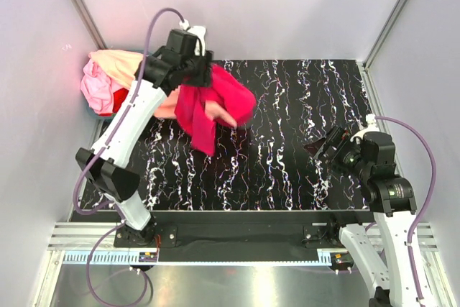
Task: Fold and stack the t-shirts
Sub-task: Move the tshirt to the center of the board
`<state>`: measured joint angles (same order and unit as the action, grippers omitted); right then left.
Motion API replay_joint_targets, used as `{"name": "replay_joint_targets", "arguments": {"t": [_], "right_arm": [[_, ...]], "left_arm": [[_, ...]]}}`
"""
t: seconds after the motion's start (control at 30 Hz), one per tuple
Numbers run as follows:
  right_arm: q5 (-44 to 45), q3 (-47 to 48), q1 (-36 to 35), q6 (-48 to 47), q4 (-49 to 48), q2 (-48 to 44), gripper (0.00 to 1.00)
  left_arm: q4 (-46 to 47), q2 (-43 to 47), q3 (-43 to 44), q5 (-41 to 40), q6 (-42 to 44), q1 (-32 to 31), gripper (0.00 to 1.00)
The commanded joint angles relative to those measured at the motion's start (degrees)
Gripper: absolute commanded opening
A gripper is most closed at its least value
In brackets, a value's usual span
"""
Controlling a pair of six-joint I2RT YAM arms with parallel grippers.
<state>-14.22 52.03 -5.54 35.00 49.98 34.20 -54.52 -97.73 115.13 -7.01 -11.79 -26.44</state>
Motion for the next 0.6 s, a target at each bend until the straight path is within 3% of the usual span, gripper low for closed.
{"name": "replay_joint_targets", "arguments": {"t": [0.0,0.2,0.43,0.57], "right_arm": [[1.21,2.46,-0.35,0.59,2.58,-0.27,1.0],[0.86,1.15,-0.35,-0.37,3.73,0.08,1.0],[-5.9,-2.63,-0.7,-0.55,-1.45,8.59,1.0],[0.4,1.12,-9.11,1.12,-4.8,20.07,1.0]], "left_arm": [[0.3,1.49,-6.03,5.41,0.98,-0.54,0.68],[5.56,8.08,-19.06,-3.81,0.98,0.32,0.94],[6.79,5.28,-21.61,-0.9,1.33,13.59,0.97],[5.14,-3.59,-18.12,-12.11,1.78,14.39,0.97]]}}
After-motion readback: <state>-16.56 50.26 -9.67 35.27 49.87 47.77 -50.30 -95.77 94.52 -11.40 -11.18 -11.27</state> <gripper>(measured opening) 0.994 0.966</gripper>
